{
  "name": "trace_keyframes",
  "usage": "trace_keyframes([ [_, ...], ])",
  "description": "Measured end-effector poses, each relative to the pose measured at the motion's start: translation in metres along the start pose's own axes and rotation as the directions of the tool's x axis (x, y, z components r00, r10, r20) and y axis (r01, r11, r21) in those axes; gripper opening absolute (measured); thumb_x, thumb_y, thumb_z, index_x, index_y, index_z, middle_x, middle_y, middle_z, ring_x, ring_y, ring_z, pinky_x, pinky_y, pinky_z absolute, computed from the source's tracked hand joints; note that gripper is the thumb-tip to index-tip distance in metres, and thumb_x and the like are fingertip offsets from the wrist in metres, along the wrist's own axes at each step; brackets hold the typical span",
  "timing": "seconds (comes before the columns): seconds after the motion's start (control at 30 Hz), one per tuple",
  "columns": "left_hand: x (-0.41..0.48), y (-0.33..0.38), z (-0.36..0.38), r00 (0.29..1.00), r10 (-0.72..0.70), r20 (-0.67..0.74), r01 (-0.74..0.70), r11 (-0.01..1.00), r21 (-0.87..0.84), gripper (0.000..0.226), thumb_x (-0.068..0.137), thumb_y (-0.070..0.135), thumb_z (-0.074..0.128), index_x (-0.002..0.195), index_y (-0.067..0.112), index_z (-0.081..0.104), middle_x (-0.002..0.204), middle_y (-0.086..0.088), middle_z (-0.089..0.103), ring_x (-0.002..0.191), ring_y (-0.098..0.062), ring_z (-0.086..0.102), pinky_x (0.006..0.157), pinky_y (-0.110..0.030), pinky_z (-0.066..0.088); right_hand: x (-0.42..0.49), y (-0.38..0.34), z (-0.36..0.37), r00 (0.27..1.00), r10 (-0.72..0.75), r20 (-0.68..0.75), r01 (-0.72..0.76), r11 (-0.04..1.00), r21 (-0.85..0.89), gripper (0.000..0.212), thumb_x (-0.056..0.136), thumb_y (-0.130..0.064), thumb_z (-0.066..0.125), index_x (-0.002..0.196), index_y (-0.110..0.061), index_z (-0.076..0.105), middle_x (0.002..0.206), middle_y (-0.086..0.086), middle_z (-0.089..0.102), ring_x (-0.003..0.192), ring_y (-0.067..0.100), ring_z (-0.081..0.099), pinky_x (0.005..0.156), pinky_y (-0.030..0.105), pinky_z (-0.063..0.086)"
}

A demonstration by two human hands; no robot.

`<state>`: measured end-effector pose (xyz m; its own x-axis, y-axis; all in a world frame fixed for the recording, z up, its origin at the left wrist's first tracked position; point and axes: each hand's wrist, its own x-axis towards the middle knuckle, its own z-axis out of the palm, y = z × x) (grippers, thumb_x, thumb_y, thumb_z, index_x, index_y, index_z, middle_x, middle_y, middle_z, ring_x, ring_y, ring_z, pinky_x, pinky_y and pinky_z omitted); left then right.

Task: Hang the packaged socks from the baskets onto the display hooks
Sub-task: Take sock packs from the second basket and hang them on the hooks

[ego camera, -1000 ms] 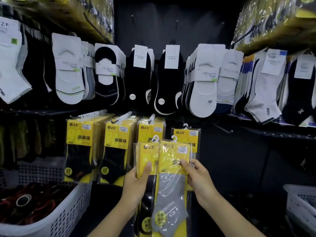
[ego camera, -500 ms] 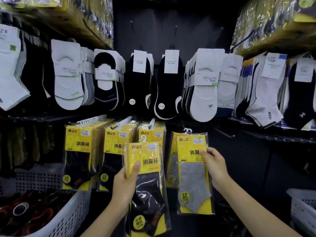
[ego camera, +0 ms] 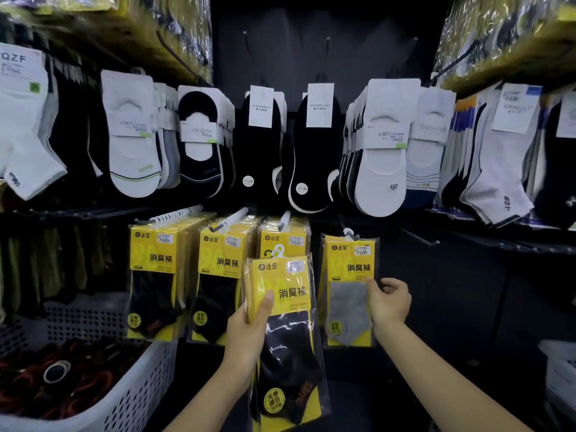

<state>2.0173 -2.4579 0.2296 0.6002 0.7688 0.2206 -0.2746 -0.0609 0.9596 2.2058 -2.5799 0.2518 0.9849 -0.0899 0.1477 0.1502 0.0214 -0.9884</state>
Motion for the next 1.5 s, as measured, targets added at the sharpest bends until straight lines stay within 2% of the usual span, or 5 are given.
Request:
trace_keyframes([
  [0.23, -0.011, -0.007, 0.021, 0.998, -0.052, 0.04, 0.055, 0.996, -0.073, 0.037, 0.065, 0.054, 0.066, 0.092, 0.029, 0.069, 0.084, 0.014, 0.075, 0.079, -0.001, 0.07, 0.069, -0.019, 0.048, -0.075, -0.008, -0.015, 0.829, -0.098, 0.55, 0.001, 0.985, 0.173, 0.021, 0.084, -0.029, 0.068, 0.099, -0.013, 0.067, 0.097, 0.007, 0.072, 0.087, 0.017, 0.069, 0.065, 0.02, 0.055],
  [0.5, -0.014, -0.01, 0.028, 0.994, -0.016, 0.105, 0.027, 0.993, -0.111, 0.033, 0.071, 0.048, 0.068, 0.096, 0.026, 0.069, 0.087, 0.011, 0.076, 0.081, -0.004, 0.071, 0.061, -0.014, 0.053, -0.08, -0.011, -0.028, 0.828, -0.06, 0.558, -0.081, 0.971, 0.225, 0.019, 0.086, -0.019, 0.067, 0.103, -0.011, 0.064, 0.094, 0.003, 0.076, 0.084, 0.012, 0.073, 0.065, 0.021, 0.057],
  [0.77, -0.002, -0.007, 0.009, 1.0, 0.016, -0.026, -0.018, 0.996, -0.09, 0.017, 0.089, 0.04, 0.055, 0.085, 0.026, 0.064, 0.079, 0.012, 0.071, 0.068, 0.007, 0.064, 0.055, -0.005, 0.044, -0.046, -0.001, -0.044, 0.919, 0.041, 0.393, -0.112, 0.981, 0.161, 0.016, 0.094, -0.018, 0.058, 0.084, -0.007, 0.054, 0.11, 0.025, 0.065, 0.109, 0.042, 0.06, 0.102, 0.056, 0.043],
  [1.13, 0.012, -0.003, -0.009, 0.995, 0.049, -0.089, -0.05, 0.999, -0.008, 0.017, 0.089, 0.044, 0.056, 0.086, 0.029, 0.064, 0.081, 0.007, 0.063, 0.072, -0.002, 0.054, 0.062, -0.015, 0.038, 0.0, -0.034, -0.023, 0.928, -0.168, 0.333, 0.136, 0.984, 0.117, 0.007, 0.094, -0.016, 0.058, 0.093, -0.009, 0.06, 0.079, -0.006, 0.067, 0.073, 0.007, 0.063, 0.063, 0.02, 0.047],
  [1.5, 0.008, 0.001, 0.004, 0.997, 0.03, -0.075, -0.033, 0.999, -0.042, 0.013, 0.089, 0.043, 0.056, 0.085, 0.033, 0.062, 0.08, 0.015, 0.067, 0.069, 0.008, 0.062, 0.058, -0.01, 0.039, 0.013, -0.012, 0.0, 0.995, -0.053, 0.079, 0.057, 0.997, -0.05, 0.023, 0.084, -0.028, 0.072, 0.095, -0.015, 0.056, 0.099, 0.006, 0.064, 0.088, 0.018, 0.061, 0.073, 0.03, 0.048],
])
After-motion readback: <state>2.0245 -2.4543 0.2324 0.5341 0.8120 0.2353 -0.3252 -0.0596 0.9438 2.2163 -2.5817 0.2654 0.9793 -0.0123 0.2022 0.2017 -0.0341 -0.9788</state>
